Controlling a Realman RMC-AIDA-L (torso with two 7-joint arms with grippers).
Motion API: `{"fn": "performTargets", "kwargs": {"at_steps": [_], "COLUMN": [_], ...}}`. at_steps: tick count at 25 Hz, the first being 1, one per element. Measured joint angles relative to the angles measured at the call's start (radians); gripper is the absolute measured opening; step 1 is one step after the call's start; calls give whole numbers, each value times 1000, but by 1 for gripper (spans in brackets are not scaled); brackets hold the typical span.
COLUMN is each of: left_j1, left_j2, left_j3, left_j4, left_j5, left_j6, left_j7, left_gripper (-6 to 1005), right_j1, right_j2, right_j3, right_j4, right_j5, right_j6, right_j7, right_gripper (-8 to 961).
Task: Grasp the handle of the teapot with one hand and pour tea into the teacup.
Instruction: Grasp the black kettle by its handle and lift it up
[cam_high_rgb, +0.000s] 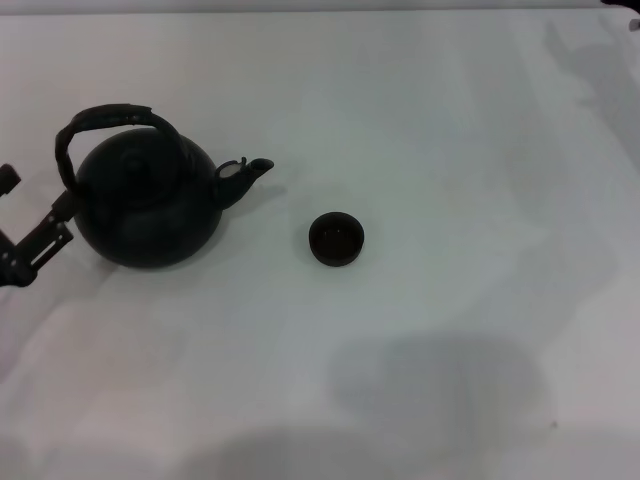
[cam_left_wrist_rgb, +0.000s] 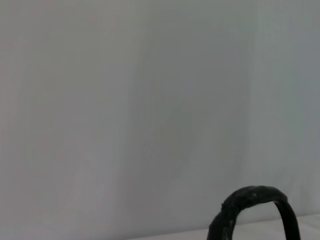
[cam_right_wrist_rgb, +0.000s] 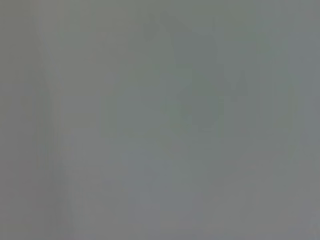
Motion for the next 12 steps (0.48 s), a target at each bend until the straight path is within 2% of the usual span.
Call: {"fn": "performTargets", "kwargs": {"at_steps": [12], "left_j1": [-48], "left_j2": [-4], "left_j3": [-11], "left_j4": [56], "left_j5": [-23], "left_j6": [-101], "left_j7": [63], "left_gripper": [791], "right_j1": [-50], "right_j2": [0], "right_j3": [10], "right_j4": [3], "right_j5": [6], "right_j6": [53], "right_j7": [30], "right_gripper": [840]}}
